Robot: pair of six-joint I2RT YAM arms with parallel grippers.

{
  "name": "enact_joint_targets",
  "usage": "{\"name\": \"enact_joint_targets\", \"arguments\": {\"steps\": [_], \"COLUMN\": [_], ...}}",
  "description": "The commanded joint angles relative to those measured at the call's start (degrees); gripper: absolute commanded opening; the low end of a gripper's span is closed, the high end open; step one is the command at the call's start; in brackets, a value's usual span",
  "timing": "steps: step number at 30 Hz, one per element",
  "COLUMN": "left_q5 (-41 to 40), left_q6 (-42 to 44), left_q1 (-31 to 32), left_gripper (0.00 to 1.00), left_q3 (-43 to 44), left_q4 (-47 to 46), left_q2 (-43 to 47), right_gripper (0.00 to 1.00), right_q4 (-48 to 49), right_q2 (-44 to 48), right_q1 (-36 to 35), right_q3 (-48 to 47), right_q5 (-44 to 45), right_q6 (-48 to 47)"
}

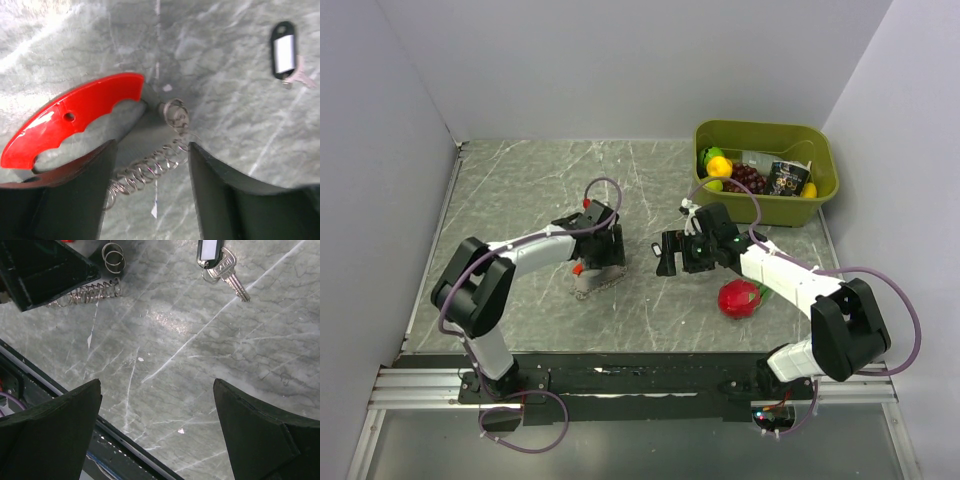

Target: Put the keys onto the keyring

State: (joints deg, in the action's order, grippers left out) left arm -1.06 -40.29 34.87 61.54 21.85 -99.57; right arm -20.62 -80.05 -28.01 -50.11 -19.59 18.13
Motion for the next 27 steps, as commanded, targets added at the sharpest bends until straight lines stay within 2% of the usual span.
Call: {"name": "enact_joint_targets", "arguments": {"steps": [1,3,9,14,15,19,22,27], "left_q5": [1.2,-1.2,0.5,8.4,11.0,16.7,18.9,19.0], "left_q6": [-0.6,-0.4,-0.1,0.3,0.9,2.7,3.6,4.2], "left_q1": [0.1,-0.1,-5.2,-17.5,-21.6,-30.4,-33.8,-34.2], "left_gripper": [0.74,0.79,0.82,0.85,0.87,0.89,0.89,0.88], "left_q3": [4.0,4.4,-0.8,-10.9,-12.0,-16.4,-17.9,-19.4], "left_q4": [0.5,0.9,1.3,-1.3,-1.4,-1.0,-0.3,0.2], "left_q2": [5.3,6.8,13.4,22.5,23.6,28.1,29.6,28.3], "right_gripper": [1.00,1.00,1.00,1.00,1.00,1.00,1.00,1.00], "right_q4": [0.9,0.9,1.6,1.8,1.9,2.2,2.2,2.8], "right_q2": [0.7,0.9,0.8,-0.2,-0.4,-1.2,-1.9,-5.2], "right_q1": [-0.4,-0.3,-0.6,-1.3,-1.3,-1.9,-2.1,-2.9], "right_q3": [-3.0,-2.8,-2.1,-2.5,-2.7,-3.1,-3.6,-6.4], "right_q5": [-0.3,-0.3,-0.9,-1.2,-1.2,-1.4,-1.6,-1.7], "right_q6": [-0.7,-0.6,-0.2,-0.2,-0.3,-0.3,-0.3,0.9]}}
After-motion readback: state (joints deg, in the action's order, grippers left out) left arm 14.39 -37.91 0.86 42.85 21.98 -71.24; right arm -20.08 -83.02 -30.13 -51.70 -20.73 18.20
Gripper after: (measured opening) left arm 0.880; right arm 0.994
